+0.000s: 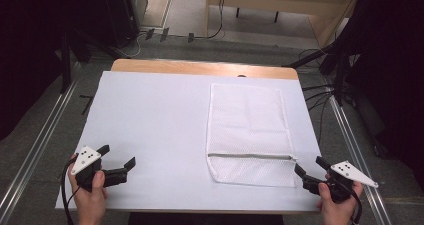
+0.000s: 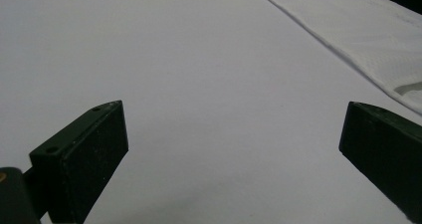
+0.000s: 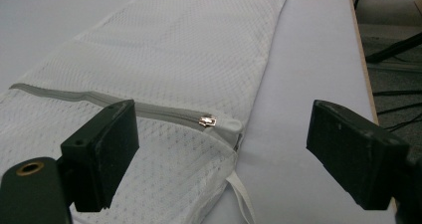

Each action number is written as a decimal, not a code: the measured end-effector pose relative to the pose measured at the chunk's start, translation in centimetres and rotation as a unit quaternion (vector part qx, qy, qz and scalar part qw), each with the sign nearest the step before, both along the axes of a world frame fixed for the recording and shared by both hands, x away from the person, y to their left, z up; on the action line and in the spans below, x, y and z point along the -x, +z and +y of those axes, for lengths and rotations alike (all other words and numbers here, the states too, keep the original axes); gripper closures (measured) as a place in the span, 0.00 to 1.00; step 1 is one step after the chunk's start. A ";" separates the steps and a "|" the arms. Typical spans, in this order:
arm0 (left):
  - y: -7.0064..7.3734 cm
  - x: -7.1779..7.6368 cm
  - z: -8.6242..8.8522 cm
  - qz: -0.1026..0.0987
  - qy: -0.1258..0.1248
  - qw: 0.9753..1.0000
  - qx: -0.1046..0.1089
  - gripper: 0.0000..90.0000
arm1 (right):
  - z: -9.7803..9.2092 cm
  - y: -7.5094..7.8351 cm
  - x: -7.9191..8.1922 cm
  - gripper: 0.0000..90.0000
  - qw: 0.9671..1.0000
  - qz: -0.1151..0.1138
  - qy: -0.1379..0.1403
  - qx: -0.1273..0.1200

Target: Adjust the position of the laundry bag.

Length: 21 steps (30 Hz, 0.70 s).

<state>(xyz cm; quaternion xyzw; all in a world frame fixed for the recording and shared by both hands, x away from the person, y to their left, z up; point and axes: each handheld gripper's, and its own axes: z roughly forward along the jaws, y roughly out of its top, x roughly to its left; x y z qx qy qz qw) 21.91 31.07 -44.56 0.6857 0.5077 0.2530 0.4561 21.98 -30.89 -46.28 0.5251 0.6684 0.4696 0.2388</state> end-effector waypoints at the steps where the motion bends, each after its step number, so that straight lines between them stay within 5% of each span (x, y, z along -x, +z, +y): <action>1: 0.0 0.0 -0.1 0.001 0.000 1.000 -0.002 0.00 | 0.0 0.0 0.0 0.15 1.000 0.000 0.000 -0.001; 12: 0.4 -0.9 -3.5 0.010 -0.040 0.999 -0.018 0.00 | 0.0 0.1 0.0 0.15 1.000 -0.004 -0.002 -0.003; 19: 0.6 -3.3 -7.7 0.046 -0.056 0.997 -0.013 0.08 | 0.3 0.1 -0.1 0.15 1.000 -0.003 0.005 0.000; 21: 0.6 -4.0 -8.7 0.057 -0.044 0.997 -0.015 0.16 | 0.5 0.0 -0.2 0.16 1.000 0.003 0.005 0.001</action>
